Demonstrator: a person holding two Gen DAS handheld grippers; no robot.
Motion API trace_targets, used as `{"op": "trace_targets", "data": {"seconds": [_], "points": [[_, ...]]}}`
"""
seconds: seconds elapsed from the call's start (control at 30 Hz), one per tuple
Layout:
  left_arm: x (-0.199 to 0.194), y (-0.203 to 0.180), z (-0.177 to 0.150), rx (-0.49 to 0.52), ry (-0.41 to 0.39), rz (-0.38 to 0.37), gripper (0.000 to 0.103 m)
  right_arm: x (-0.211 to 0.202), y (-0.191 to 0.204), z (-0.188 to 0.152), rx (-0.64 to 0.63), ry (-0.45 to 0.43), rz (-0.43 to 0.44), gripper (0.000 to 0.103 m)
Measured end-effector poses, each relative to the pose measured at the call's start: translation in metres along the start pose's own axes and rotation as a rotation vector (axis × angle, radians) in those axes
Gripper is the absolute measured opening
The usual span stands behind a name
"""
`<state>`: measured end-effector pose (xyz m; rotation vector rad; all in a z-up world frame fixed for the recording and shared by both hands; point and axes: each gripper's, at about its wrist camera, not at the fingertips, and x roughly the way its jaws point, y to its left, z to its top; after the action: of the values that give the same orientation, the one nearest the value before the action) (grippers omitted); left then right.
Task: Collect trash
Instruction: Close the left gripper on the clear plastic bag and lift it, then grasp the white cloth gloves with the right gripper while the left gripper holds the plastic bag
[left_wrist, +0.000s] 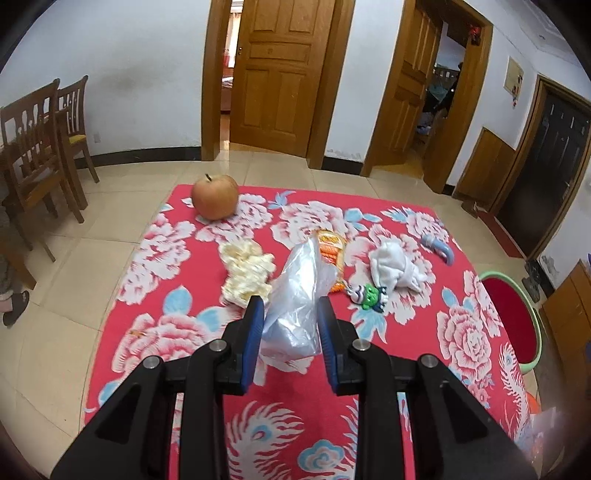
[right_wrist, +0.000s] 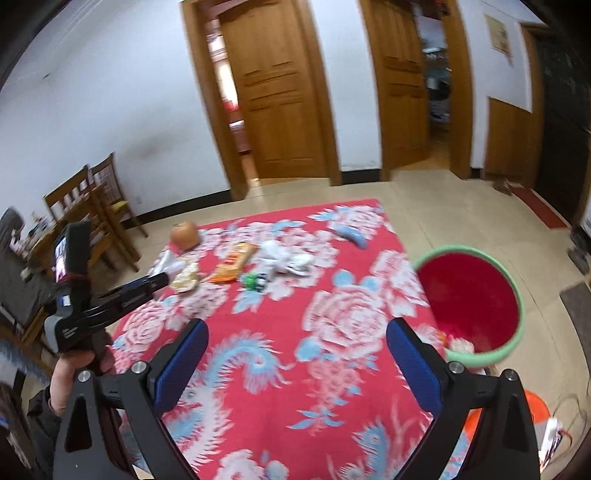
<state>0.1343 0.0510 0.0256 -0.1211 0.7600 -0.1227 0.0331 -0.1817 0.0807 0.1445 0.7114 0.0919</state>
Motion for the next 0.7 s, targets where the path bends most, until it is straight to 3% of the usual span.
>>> {"op": "trace_targets", "data": {"seconds": [0.4, 0.7], "points": [[0.016, 0.022, 0.018, -0.046, -0.015, 0.014, 0.029, 0.078, 0.054, 0.034, -0.092, 0.059, 0.016, 0.099], [0.054, 0.023, 0.016, -0.045, 0.019, 0.038, 0.029, 0.168, 0.039, 0.046, -0.052, 0.120, -0.060, 0.099]]}}
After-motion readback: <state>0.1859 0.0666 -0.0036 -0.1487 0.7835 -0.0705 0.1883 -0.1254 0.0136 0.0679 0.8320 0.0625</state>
